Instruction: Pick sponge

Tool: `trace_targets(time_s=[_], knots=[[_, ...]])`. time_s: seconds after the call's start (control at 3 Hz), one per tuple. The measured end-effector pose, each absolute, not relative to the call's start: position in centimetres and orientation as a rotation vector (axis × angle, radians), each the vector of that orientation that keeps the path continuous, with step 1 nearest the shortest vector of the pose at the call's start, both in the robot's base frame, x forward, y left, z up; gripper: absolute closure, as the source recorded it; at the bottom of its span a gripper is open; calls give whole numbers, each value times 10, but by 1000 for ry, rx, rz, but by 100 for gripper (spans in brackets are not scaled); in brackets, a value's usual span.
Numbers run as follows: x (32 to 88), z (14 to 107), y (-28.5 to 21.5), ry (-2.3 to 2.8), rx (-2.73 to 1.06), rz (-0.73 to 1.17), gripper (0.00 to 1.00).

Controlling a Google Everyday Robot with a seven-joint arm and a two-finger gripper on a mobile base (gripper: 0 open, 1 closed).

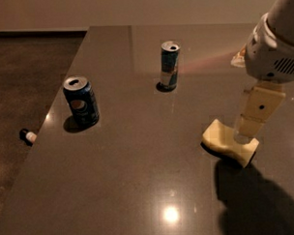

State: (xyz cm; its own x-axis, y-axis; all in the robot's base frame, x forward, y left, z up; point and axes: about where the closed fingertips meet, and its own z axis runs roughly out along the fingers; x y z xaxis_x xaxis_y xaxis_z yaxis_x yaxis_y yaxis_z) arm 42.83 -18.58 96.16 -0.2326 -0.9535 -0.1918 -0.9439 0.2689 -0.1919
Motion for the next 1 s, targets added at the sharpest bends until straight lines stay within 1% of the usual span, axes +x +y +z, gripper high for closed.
trace_targets(time_s=[0.33, 1.0], knots=[[413, 937, -173, 2333, -1725, -9, 0], [407, 878, -180, 2451, -1666, 52, 0]])
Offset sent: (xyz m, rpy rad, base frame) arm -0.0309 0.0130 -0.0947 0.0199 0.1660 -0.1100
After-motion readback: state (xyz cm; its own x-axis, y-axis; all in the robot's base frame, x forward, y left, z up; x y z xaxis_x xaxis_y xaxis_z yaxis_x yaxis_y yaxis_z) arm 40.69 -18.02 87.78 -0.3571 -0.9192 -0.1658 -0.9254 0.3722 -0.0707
